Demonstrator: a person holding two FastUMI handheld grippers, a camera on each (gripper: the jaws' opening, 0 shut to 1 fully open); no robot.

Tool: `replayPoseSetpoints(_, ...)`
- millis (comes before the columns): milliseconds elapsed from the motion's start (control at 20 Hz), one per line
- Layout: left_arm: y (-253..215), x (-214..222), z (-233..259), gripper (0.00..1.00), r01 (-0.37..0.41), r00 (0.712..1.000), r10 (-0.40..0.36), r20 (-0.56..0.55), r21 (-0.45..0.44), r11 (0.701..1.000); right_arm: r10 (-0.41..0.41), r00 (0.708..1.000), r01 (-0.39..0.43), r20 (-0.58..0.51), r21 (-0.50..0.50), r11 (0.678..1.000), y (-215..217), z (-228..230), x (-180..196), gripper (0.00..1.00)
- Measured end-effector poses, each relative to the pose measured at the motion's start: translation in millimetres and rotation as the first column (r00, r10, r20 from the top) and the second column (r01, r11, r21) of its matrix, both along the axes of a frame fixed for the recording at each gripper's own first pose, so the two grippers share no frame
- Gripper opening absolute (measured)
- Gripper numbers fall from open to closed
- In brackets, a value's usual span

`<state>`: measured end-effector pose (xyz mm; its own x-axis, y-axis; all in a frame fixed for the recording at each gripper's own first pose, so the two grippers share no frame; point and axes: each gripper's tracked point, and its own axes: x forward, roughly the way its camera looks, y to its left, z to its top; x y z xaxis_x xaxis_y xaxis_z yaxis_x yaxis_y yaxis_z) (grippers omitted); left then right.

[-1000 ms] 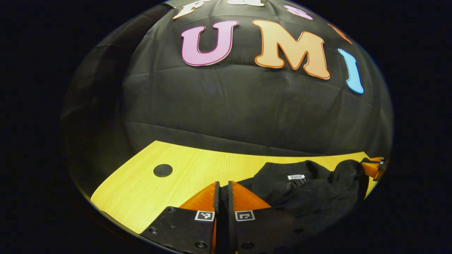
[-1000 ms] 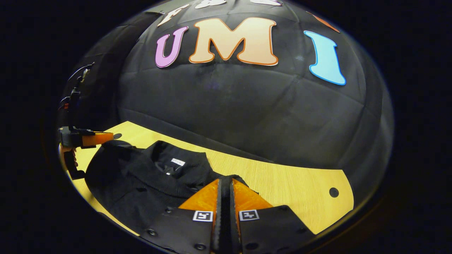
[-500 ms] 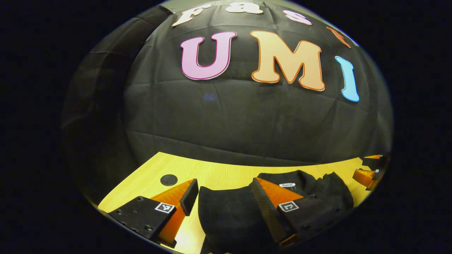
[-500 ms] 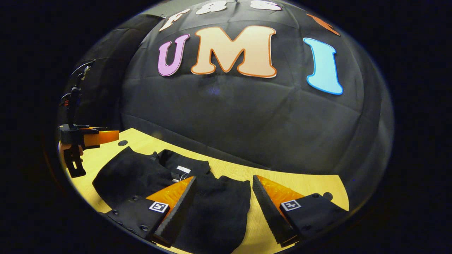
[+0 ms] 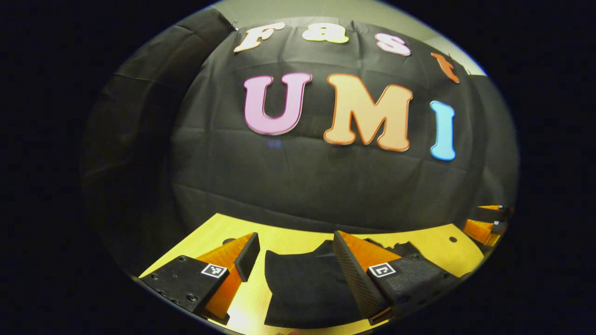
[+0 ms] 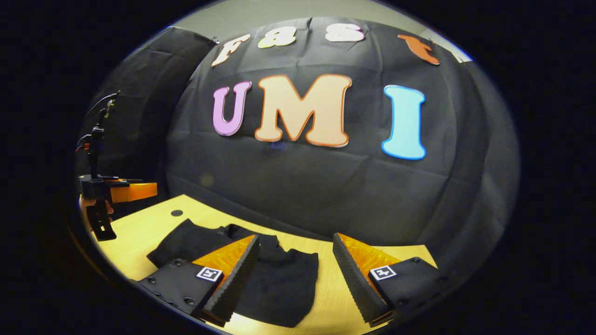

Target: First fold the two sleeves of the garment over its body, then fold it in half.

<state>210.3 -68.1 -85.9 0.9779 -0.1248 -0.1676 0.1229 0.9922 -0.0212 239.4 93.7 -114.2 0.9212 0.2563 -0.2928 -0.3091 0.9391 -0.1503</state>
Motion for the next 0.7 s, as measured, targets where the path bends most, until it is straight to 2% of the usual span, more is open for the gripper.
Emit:
replayPoseSetpoints(250, 11, -68, 42, 0.92, -0.009, 0.998, 0.009, 0.062, 0.000, 1.000, -0.051, 0.997, 0.048, 0.063, 0.053, 0.997, -25, 36, -68, 0.99)
replayPoseSetpoints(450, 39, -114, 48, 0.92, -0.082, 0.994, 0.077, 0.080, 0.058, 0.995, -0.074, 0.995, 0.068, 0.063, 0.091, 0.993, -38, 39, -123, 1.00)
replayPoseSetpoints(700, 49, -158, 37, 0.93, -0.091, 0.994, 0.087, 0.059, 0.066, 0.994, -0.078, 0.996, 0.072, 0.032, 0.165, 0.984, -39, 31, -183, 1.00)
